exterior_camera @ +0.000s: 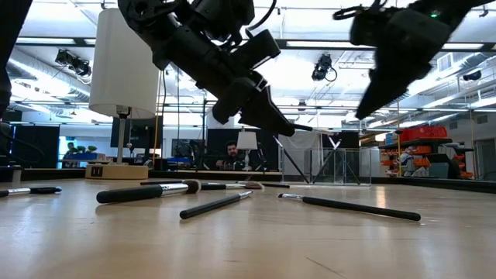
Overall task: Put items in baskets/containers
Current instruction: Put the black liner brush into the transparent organizer
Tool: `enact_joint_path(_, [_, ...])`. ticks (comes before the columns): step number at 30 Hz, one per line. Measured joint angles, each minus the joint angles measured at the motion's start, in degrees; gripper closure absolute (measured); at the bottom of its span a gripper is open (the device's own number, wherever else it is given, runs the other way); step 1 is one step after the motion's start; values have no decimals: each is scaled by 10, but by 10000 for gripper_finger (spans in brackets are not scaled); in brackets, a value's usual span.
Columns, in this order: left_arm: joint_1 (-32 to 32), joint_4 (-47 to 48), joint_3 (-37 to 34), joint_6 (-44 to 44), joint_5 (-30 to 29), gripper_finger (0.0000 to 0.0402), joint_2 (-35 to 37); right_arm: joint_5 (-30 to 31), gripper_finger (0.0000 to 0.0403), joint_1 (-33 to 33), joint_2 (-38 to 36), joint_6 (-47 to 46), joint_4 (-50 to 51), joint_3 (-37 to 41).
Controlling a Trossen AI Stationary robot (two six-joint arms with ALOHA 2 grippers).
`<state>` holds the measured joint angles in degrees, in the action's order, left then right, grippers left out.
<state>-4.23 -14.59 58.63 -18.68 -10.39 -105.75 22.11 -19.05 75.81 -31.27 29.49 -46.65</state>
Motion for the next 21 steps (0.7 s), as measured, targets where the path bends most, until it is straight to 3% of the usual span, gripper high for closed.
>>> enact_joint_path(4, [11, -30, 0, 19, 35, 387, 0, 8, 207, -30, -2, -27, -67, 59])
enact_joint_path(6, [12, -53, 0, 24, 39, 387, 0, 28, 210, -43, 0, -42, -154, 109])
enact_joint_path(13, [12, -139, 0, 28, 41, 385, 0, 79, 226, -62, 36, -22, -634, 315])
enact_joint_path(17, [10, -190, 0, 38, 41, 384, 1, 109, 229, -62, 69, 46, -870, 366])
enact_joint_path(21, [4, -239, 0, 61, 40, 381, 1, 106, 229, -62, 99, 185, -987, 347])
